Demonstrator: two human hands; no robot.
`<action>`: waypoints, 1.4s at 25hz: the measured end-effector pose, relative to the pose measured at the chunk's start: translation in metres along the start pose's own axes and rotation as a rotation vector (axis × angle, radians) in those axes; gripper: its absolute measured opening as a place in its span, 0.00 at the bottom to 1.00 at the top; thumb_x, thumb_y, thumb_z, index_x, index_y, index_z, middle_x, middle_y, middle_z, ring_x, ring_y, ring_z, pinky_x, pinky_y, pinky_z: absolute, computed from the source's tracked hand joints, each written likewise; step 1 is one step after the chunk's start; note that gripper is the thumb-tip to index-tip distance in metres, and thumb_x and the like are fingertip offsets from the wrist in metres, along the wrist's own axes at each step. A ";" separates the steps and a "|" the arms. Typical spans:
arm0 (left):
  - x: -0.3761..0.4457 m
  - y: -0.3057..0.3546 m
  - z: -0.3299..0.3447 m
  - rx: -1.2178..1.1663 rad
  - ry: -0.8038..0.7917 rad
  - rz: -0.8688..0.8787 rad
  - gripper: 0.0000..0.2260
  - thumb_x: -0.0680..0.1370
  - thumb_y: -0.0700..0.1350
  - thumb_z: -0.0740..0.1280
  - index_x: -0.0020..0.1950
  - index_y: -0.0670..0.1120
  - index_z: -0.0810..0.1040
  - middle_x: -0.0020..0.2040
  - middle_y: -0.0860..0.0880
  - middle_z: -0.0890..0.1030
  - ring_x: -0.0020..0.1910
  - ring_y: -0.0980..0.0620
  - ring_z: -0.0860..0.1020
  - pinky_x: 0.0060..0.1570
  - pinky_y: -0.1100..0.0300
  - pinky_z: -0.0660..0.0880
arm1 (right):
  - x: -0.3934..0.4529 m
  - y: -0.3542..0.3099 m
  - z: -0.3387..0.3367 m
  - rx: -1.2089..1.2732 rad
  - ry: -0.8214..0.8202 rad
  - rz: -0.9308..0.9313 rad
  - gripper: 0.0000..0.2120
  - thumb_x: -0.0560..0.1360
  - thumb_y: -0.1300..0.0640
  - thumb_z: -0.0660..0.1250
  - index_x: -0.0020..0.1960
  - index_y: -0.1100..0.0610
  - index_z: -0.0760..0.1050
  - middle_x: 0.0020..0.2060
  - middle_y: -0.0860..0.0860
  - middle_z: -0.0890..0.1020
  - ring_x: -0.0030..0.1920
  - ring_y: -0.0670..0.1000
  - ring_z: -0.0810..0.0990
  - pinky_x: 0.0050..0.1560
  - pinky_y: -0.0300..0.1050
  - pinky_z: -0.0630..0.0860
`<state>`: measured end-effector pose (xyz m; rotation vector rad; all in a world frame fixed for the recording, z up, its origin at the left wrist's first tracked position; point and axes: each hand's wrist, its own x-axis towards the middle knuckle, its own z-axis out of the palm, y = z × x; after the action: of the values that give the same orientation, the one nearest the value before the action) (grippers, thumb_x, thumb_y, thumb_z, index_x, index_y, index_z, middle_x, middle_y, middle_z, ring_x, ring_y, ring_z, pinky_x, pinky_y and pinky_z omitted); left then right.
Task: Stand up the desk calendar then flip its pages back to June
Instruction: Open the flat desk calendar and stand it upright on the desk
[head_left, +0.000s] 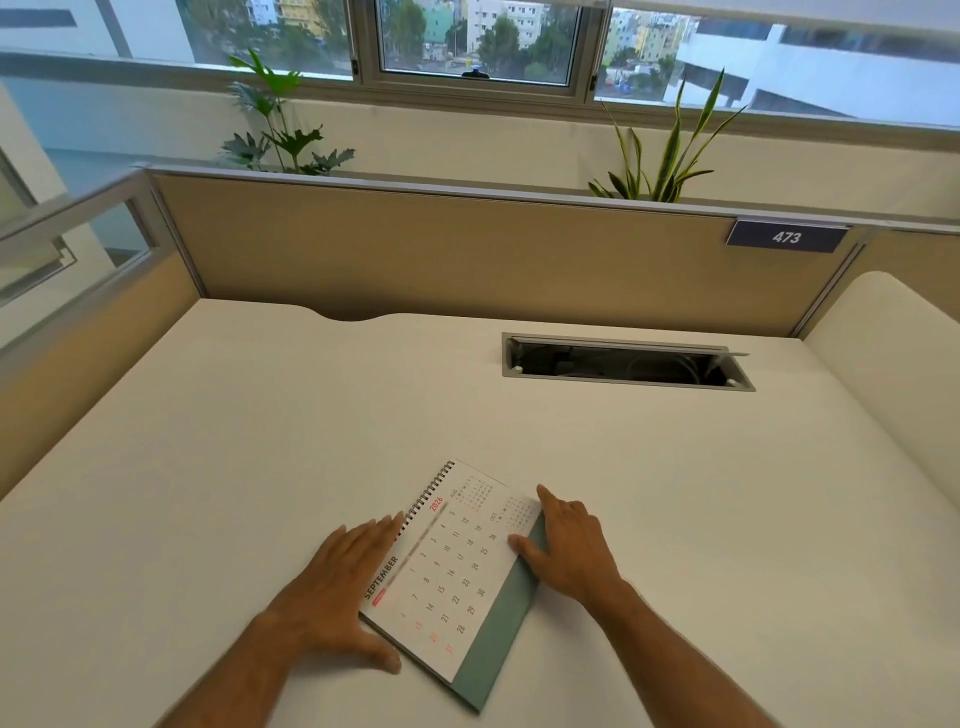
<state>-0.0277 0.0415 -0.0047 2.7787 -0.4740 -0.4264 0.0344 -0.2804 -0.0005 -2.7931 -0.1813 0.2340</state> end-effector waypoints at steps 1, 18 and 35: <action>0.001 -0.001 -0.003 -0.025 0.023 -0.012 0.70 0.50 0.83 0.66 0.77 0.57 0.28 0.80 0.61 0.38 0.78 0.61 0.38 0.75 0.61 0.32 | 0.001 0.001 -0.001 0.012 0.005 0.012 0.41 0.75 0.32 0.60 0.79 0.54 0.56 0.73 0.51 0.72 0.70 0.56 0.70 0.69 0.55 0.67; 0.028 0.022 -0.033 -0.159 0.130 -0.540 0.34 0.56 0.65 0.81 0.55 0.53 0.73 0.54 0.53 0.77 0.55 0.51 0.76 0.54 0.55 0.73 | 0.003 0.029 -0.027 0.294 -0.138 0.446 0.34 0.56 0.40 0.82 0.51 0.53 0.68 0.43 0.45 0.76 0.40 0.43 0.75 0.33 0.38 0.69; 0.040 0.038 -0.035 -1.069 0.248 -0.800 0.16 0.76 0.52 0.73 0.40 0.39 0.82 0.34 0.46 0.88 0.23 0.56 0.78 0.28 0.61 0.70 | 0.026 0.020 -0.040 0.933 -0.168 0.480 0.30 0.64 0.58 0.83 0.59 0.59 0.71 0.51 0.54 0.82 0.49 0.54 0.84 0.47 0.47 0.82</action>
<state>0.0094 0.0010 0.0298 1.7883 0.7531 -0.3298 0.0686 -0.3077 0.0266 -1.8417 0.4558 0.5096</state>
